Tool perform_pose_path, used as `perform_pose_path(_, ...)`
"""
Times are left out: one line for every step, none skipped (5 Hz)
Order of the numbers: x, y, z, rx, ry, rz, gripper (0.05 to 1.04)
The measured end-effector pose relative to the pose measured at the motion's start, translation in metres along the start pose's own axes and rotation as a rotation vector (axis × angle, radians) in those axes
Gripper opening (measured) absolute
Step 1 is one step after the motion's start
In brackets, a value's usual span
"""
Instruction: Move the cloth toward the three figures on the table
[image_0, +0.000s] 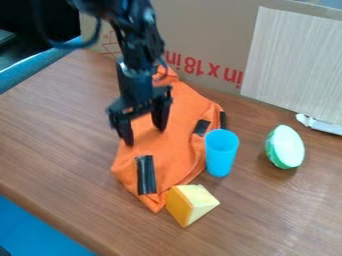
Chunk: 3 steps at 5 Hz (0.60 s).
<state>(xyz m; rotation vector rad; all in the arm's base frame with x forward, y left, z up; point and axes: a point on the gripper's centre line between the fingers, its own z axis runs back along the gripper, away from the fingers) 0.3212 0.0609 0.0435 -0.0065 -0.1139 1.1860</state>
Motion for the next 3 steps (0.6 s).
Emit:
perform_pose_path(0.014,0.016,0.04,-0.054,-0.005,0.023,1.001)
perform_pose_path(0.024,0.037,0.071,-0.086,-0.019,0.007,1.001)
perform_pose_path(0.033,0.062,0.084,-0.065,-0.035,-0.085,1.001)
